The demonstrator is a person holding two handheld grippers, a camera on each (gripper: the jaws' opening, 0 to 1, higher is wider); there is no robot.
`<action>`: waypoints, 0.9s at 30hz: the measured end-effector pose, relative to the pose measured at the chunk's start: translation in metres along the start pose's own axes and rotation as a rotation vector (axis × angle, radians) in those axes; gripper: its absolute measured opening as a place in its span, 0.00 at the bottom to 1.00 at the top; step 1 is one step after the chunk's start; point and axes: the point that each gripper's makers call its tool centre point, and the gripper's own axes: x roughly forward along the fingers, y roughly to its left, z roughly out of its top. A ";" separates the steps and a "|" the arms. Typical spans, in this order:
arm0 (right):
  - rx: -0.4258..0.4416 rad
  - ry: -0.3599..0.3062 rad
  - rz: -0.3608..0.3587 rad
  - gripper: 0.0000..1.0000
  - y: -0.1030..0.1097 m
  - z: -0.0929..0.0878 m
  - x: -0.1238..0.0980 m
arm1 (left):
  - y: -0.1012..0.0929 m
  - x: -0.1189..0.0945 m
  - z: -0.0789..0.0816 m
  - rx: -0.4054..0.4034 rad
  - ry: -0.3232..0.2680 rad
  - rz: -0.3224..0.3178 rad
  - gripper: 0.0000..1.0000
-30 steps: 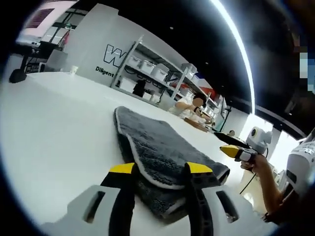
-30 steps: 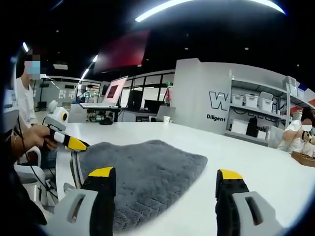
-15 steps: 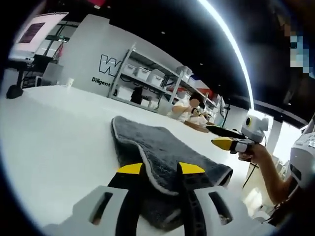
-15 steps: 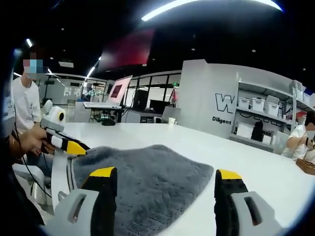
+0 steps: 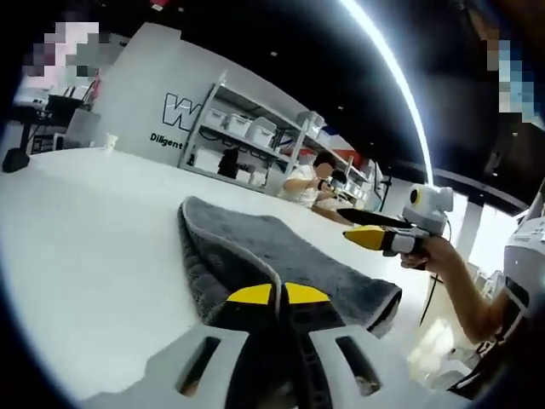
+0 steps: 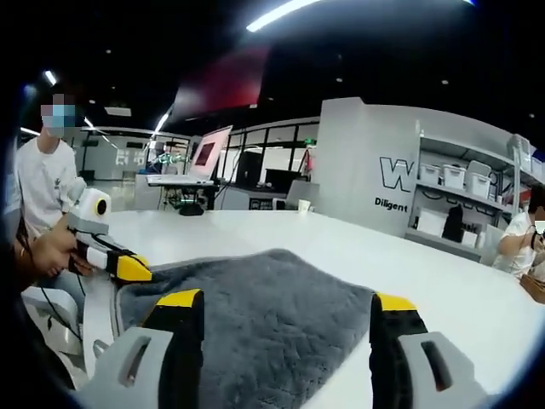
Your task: Open the folded towel by lifting each exposed corner and separating the folded layers until the towel lies flat within the target outline without major curled edges
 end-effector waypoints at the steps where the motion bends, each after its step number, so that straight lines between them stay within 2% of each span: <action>1: -0.001 0.000 0.004 0.79 0.000 0.002 0.003 | 0.000 0.000 0.000 -0.027 0.003 -0.001 0.01; 7: -0.008 0.000 0.026 0.77 0.001 0.009 0.015 | -0.011 0.004 0.003 -0.027 0.001 -0.038 0.01; 17: -0.017 -0.005 0.049 0.74 0.001 0.022 0.051 | -0.047 0.023 -0.003 0.079 0.059 -0.157 0.01; 27: 0.014 0.009 0.088 0.71 0.003 0.025 0.092 | -0.065 0.032 -0.009 0.137 0.098 -0.202 0.01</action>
